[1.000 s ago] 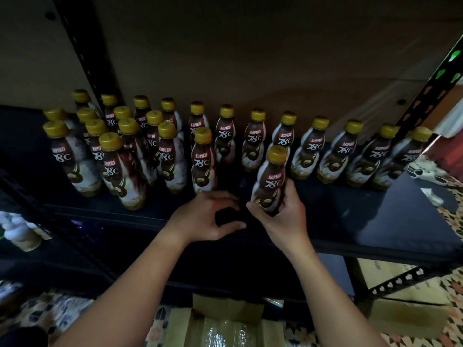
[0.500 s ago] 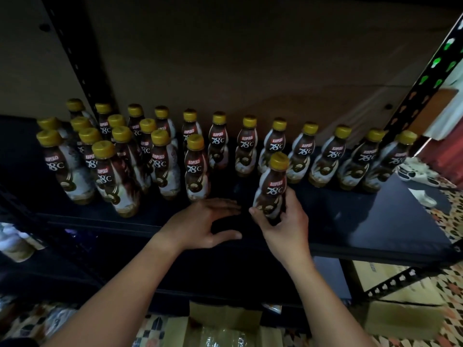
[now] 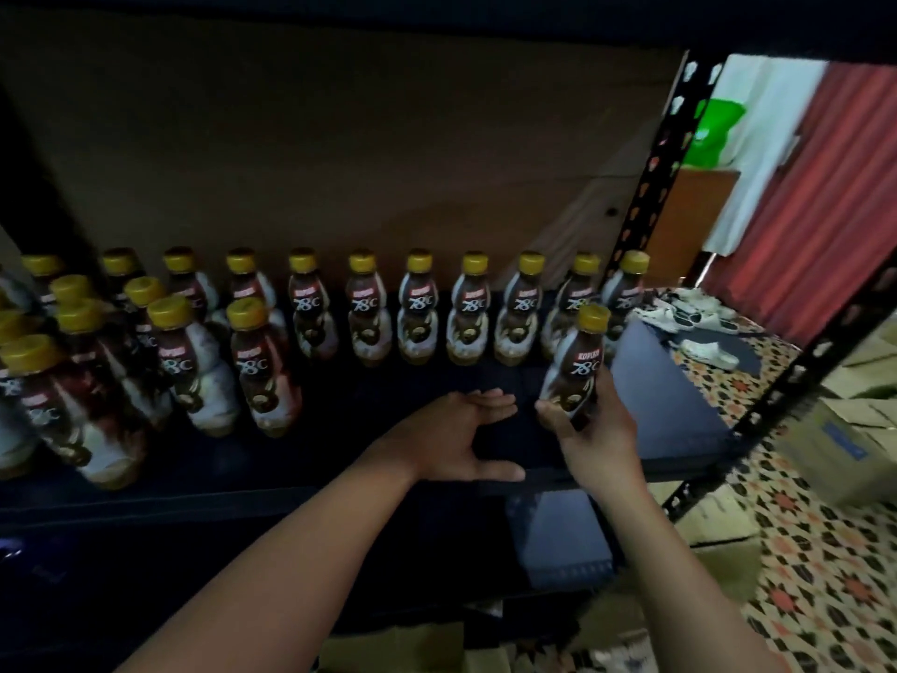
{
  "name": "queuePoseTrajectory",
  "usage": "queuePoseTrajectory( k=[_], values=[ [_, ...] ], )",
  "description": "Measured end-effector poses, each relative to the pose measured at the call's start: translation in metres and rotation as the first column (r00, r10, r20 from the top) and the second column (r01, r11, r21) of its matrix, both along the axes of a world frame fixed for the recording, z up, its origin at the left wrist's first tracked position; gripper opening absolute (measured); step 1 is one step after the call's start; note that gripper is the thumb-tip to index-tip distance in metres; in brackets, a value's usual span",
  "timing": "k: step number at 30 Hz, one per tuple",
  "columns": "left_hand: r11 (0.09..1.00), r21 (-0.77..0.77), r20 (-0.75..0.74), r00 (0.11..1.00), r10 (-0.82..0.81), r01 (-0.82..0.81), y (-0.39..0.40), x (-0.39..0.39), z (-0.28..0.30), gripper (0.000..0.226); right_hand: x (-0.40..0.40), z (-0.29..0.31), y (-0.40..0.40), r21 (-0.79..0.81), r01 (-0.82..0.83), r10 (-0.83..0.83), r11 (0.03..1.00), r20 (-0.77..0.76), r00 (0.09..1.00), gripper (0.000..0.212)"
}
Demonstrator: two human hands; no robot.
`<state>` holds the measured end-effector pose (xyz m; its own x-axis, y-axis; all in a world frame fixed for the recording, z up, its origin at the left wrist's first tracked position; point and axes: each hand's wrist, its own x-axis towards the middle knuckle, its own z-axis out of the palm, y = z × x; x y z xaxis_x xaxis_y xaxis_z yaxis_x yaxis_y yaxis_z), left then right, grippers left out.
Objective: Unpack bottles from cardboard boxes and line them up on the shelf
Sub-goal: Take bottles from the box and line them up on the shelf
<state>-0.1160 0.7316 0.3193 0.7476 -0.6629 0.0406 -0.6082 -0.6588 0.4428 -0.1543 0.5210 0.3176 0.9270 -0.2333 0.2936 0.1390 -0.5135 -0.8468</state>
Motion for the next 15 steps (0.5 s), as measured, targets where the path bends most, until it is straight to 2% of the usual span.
queuePoseTrajectory(
  k=[5, 12, 15],
  values=[
    [0.999, -0.038, -0.046, 0.999, -0.012, 0.011, -0.025, 0.015, 0.0, 0.1, 0.022, 0.003, -0.024, -0.027, 0.018, -0.019, 0.999, -0.02, 1.0, 0.057],
    [0.994, -0.107, -0.066, 0.998, 0.003, -0.01, -0.027, 0.02, -0.006, 0.103, 0.044, 0.003, -0.035, -0.067, -0.069, 0.07, 0.995, 0.009, 0.997, 0.055],
    [0.993, -0.115, -0.062, 0.998, 0.022, -0.029, -0.027, 0.018, -0.007, 0.102, 0.043, 0.002, -0.033, -0.058, -0.074, 0.076, 0.996, 0.033, 0.997, 0.062]
  ],
)
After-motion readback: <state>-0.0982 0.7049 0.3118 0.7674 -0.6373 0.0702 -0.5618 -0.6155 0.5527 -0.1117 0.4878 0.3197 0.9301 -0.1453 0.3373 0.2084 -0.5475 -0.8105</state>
